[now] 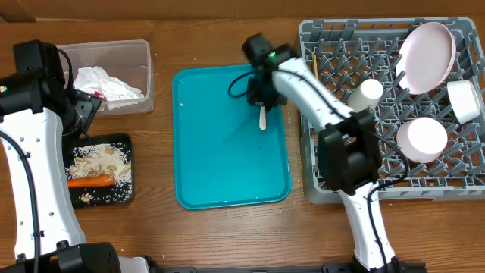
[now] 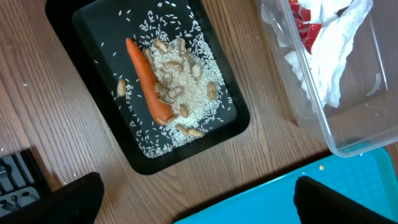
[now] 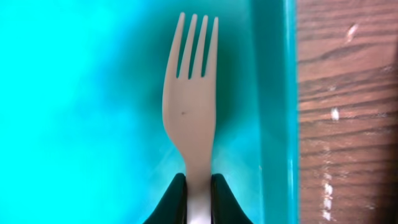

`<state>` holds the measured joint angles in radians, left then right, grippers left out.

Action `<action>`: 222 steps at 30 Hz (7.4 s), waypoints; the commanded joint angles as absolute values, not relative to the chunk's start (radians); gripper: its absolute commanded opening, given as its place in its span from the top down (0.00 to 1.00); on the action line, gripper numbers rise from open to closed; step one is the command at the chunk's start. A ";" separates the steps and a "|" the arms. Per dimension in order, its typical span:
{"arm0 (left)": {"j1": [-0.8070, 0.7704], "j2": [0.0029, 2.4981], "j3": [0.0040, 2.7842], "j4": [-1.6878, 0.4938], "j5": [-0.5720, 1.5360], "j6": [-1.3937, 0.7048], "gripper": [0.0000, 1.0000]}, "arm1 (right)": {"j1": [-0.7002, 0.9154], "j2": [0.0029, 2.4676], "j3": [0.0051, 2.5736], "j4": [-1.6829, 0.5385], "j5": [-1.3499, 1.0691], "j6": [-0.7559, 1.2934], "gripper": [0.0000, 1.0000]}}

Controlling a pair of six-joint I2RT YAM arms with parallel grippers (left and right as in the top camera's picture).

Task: Sort waste into correct bins and load items into the dishwasher rack

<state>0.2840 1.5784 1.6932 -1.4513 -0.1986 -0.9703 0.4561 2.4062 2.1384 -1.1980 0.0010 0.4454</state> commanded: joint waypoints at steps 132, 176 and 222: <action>0.287 1.582 1.692 -1.454 -0.210 -0.988 0.00 | 0.052 0.002 0.008 0.088 -0.069 0.212 0.00; 0.287 1.582 1.692 -1.454 -0.210 -0.988 0.00 | 0.062 0.003 0.008 -0.084 -0.015 0.081 0.00; -0.015 0.864 0.469 -0.200 0.062 -0.116 0.00 | 0.062 0.003 0.008 -0.084 -0.016 0.082 0.00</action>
